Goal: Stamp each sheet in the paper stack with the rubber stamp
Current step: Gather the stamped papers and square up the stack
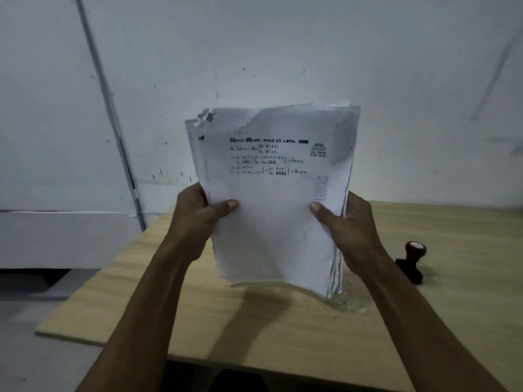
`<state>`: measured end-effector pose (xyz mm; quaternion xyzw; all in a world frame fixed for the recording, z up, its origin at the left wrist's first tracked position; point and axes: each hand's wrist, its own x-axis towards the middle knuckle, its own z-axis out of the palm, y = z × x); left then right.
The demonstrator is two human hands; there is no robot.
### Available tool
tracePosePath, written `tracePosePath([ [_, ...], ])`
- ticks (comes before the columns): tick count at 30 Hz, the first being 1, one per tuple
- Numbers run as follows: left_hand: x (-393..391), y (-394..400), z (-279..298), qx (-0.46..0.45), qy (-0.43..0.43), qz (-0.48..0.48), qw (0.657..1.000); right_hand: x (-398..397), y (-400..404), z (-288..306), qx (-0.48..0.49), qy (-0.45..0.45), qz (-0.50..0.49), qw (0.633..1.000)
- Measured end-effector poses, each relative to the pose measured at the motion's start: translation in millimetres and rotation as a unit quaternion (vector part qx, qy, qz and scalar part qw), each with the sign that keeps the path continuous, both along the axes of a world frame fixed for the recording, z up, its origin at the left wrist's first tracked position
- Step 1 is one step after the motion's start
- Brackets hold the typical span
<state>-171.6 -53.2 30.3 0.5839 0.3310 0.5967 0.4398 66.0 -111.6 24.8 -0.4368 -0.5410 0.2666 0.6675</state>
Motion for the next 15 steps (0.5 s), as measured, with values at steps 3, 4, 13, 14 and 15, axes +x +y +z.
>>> tracePosePath([
  [3, 10.1, -1.7, -3.4, -0.009, 0.019, 0.002, 1.000, 10.4, -6.0, -10.1, -0.015, 0.019, 0.005, 1.000],
  [4, 12.4, -1.9, -4.8, -0.012, 0.022, 0.004, 1.000, 13.6, -7.3, -13.1, -0.023, 0.026, 0.006, 0.999],
  [13, 29.6, -3.9, 8.1, -0.022, 0.035, 0.000, 0.999, 26.8, -4.2, -3.9, -0.025, 0.059, 0.019, 0.998],
  [14, 32.0, -4.1, 8.6, -0.020, 0.043, -0.003, 0.999, 24.7, -1.9, -3.2, -0.024, 0.051, 0.017, 0.998],
  [15, 33.7, -4.4, 8.9, -0.017, 0.046, -0.005, 0.999, 22.8, -0.1, -2.5, -0.022, 0.045, 0.015, 0.999],
])
